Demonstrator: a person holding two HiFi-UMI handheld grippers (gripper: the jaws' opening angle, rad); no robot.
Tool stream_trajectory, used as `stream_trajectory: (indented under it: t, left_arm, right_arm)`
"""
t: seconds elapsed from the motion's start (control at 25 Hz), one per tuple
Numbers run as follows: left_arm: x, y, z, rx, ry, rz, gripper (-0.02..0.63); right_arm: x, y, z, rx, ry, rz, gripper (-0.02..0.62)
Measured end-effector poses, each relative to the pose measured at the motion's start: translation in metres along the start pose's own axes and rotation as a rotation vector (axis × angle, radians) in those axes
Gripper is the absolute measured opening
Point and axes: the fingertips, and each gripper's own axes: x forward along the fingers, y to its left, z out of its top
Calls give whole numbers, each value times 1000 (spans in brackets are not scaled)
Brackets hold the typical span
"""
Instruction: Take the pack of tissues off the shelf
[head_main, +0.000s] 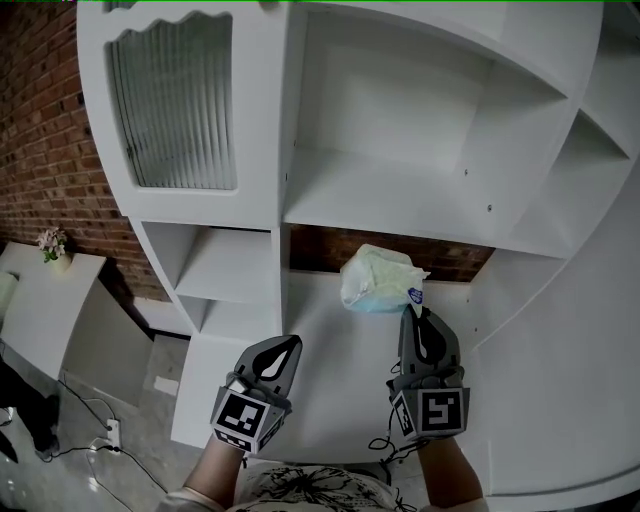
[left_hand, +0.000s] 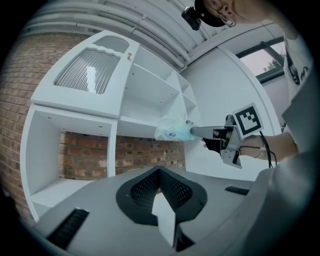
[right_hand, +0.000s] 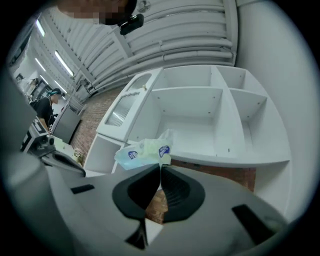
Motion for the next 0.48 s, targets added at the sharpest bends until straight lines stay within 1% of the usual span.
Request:
stream_trajectory:
  t: [0.12,0.28,0.48]
  left_arm:
    - [-4,6,-3,5,1,20,12]
    - [-8,12,-10,-9,12,35,12]
    - [-8,13,-15,-23,24,30,12]
  right_arm:
    - [-13,12,-34,20,62,10,14]
    - [-25,30,-71,73,135,40,12]
    - [-27,48,-90,101,161,67,12]
